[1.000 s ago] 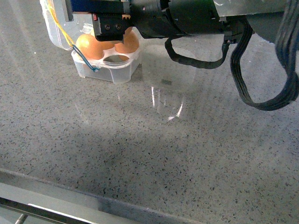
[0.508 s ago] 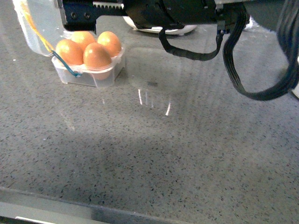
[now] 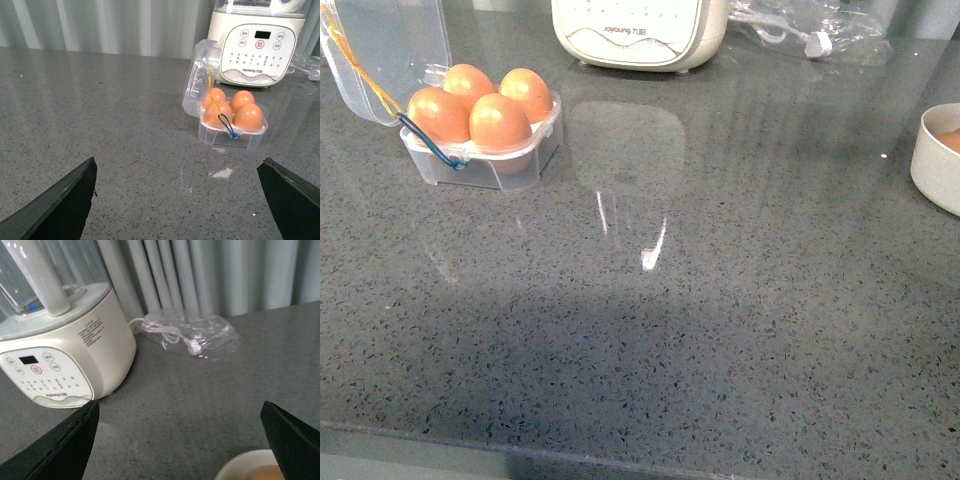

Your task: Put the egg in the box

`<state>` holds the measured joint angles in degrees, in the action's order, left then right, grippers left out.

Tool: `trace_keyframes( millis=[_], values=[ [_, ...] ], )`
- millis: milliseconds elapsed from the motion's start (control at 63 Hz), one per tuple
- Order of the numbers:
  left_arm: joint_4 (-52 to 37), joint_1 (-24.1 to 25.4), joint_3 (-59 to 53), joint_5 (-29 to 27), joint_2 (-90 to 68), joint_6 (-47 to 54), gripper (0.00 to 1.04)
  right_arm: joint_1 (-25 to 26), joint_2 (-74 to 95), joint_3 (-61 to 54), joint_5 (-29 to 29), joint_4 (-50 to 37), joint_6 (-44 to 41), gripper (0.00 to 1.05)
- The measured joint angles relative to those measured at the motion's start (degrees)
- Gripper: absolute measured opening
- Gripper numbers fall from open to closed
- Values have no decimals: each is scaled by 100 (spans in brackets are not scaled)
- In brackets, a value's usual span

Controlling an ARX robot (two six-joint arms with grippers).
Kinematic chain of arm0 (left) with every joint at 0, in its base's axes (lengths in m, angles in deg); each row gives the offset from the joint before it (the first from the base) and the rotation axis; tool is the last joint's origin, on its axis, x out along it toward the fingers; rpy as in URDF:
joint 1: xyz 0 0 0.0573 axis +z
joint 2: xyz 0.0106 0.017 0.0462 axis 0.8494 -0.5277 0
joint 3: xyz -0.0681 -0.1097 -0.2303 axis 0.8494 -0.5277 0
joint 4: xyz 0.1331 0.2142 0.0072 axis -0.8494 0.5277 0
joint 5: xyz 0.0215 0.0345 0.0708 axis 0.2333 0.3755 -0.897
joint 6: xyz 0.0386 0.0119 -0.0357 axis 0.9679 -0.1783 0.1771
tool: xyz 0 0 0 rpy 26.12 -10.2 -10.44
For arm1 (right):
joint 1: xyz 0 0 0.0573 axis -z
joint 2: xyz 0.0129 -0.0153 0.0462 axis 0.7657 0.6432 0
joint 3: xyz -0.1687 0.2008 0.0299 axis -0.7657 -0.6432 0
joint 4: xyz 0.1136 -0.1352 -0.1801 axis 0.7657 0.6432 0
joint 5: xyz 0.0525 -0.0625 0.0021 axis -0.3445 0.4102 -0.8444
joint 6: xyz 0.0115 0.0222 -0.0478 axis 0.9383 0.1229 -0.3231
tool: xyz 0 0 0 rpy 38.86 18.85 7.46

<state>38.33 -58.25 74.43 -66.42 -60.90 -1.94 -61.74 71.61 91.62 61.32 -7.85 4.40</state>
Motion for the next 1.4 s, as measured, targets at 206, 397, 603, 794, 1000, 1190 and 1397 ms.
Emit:
trace_keyframes(
  millis=[206, 397, 603, 794, 1000, 1190, 1397],
  values=[
    [0, 0, 0, -2, 0, 0, 98, 1172, -2035, -1733, -787, -170, -1274, 67],
    [0, 0, 0, -2, 0, 0, 98, 1174, -2638, -2518, -846, -240, -1569, 28],
    [0, 0, 0, -2, 0, 0, 98, 1174, -3202, -2970, -835, -177, -1624, 3],
    [0, 0, 0, -2, 0, 0, 98, 1174, -3740, -3276, -835, 68, -1626, 3],
    [0, 0, 0, -2, 0, 0, 98, 1174, -4339, -3497, -841, 435, -1626, 3],
    [0, 0, 0, -2, 0, 0, 98, 1174, -4916, -3676, -841, 831, -1626, 3],
    [0, 0, 0, -2, 0, 0, 98, 1174, -5309, -3849, -839, 1008, -1626, 3]
  ],
)
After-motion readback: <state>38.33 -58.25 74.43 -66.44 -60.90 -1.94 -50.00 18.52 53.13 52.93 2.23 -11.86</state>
